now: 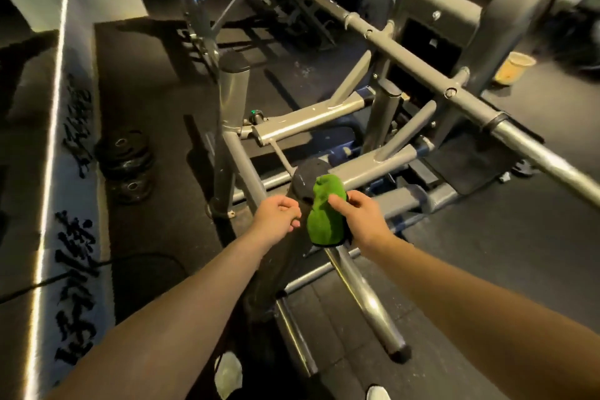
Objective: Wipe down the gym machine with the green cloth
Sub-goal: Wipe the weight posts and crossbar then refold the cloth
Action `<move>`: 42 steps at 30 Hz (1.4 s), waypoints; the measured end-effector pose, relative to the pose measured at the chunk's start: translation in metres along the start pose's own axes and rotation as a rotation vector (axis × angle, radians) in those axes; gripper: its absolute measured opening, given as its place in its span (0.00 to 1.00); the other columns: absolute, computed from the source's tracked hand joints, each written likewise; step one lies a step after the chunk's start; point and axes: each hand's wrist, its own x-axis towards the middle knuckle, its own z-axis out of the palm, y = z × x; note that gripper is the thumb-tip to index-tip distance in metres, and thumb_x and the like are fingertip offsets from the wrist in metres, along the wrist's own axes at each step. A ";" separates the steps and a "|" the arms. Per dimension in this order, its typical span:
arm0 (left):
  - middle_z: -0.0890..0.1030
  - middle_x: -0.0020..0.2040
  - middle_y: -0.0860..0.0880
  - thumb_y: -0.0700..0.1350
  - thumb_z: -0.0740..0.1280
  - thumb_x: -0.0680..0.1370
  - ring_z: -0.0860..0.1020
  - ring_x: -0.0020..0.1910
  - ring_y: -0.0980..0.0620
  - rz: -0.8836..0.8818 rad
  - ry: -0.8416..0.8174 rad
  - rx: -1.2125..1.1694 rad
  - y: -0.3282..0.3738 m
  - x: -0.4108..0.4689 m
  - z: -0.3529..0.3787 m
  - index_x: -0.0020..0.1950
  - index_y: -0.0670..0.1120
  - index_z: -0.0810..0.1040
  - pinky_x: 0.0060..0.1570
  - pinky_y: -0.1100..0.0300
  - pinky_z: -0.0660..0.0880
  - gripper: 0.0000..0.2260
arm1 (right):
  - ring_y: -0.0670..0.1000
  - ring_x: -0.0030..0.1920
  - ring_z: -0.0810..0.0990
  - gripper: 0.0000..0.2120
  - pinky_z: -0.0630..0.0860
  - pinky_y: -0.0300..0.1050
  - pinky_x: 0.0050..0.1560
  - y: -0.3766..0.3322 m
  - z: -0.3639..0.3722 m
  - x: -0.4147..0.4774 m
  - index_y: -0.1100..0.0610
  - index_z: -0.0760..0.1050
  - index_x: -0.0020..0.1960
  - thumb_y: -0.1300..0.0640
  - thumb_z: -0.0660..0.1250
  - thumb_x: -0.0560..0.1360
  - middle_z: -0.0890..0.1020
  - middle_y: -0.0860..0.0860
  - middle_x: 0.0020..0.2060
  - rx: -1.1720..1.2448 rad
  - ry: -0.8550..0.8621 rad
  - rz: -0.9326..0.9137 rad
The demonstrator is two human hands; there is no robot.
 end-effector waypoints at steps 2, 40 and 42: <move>0.82 0.42 0.45 0.38 0.69 0.80 0.81 0.35 0.53 0.035 -0.042 0.028 0.002 0.017 -0.017 0.45 0.48 0.78 0.34 0.63 0.76 0.06 | 0.50 0.46 0.81 0.05 0.79 0.47 0.51 -0.016 0.014 0.002 0.55 0.77 0.49 0.60 0.72 0.78 0.82 0.51 0.44 -0.168 0.261 -0.096; 0.83 0.57 0.43 0.42 0.68 0.81 0.80 0.52 0.47 0.396 -0.659 0.504 0.073 0.208 -0.018 0.72 0.47 0.78 0.60 0.48 0.79 0.18 | 0.56 0.55 0.69 0.09 0.72 0.51 0.55 0.017 0.130 0.095 0.59 0.80 0.57 0.63 0.66 0.79 0.74 0.55 0.55 -0.956 0.669 -0.129; 0.82 0.54 0.43 0.42 0.69 0.81 0.80 0.49 0.48 0.447 -0.756 0.540 0.074 0.222 -0.017 0.69 0.47 0.79 0.55 0.52 0.80 0.16 | 0.56 0.52 0.69 0.08 0.66 0.47 0.49 0.008 0.147 0.107 0.59 0.80 0.55 0.64 0.66 0.77 0.73 0.55 0.52 -0.923 0.718 -0.103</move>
